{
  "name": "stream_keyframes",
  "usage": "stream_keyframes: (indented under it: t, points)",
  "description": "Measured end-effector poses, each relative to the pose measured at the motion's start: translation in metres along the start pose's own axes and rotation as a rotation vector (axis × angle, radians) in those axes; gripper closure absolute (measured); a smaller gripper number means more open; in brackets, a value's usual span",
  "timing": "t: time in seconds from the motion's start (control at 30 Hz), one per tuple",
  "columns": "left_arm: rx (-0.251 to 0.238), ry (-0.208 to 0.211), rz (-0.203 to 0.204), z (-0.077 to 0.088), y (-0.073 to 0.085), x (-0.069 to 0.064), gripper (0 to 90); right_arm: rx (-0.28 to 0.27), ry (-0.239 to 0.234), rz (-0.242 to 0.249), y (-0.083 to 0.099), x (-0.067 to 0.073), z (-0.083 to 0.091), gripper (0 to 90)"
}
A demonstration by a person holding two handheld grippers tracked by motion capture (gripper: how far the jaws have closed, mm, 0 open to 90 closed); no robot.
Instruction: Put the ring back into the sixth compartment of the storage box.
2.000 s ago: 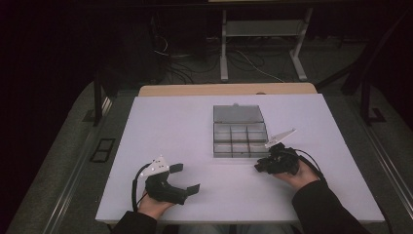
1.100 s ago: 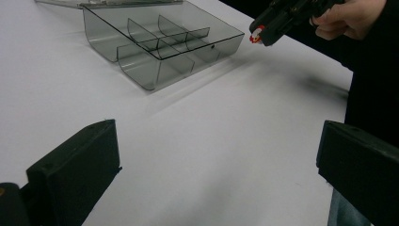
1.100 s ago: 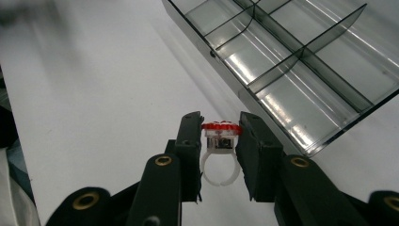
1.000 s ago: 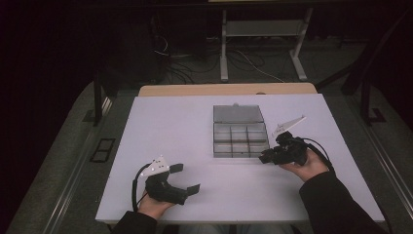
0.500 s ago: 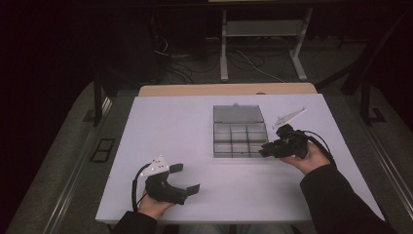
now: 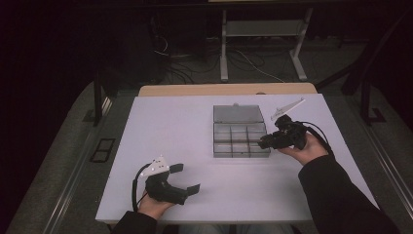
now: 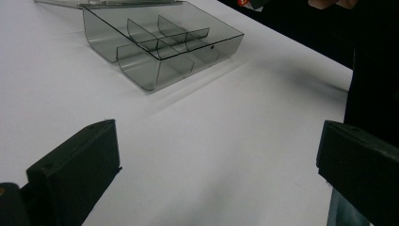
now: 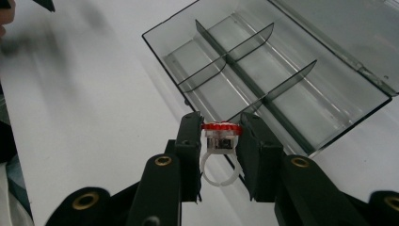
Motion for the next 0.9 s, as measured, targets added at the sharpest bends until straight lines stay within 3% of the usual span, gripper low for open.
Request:
stream_keyframes:
  t: [0.33,0.9]
  points:
    - [-0.001,0.003,-0.002,0.000,0.000,0.000,0.0,0.021,0.006,-0.003,-0.011,-0.008,-0.005,70.0]
    - [-0.007,-0.005,-0.004,0.001,-0.001,0.001,0.0,0.009,0.020,-0.021,-0.027,-0.030,-0.011,69.9]
Point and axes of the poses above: each handheld gripper's, and its own axes: z roughly backward along the jaws, y roughly out of its underside, x roughly to its left, the point moved 10 cm from there along -z, roughly forward along the jaws, and after that the axes turned 10 degrees about x, right-handed, at the moved point
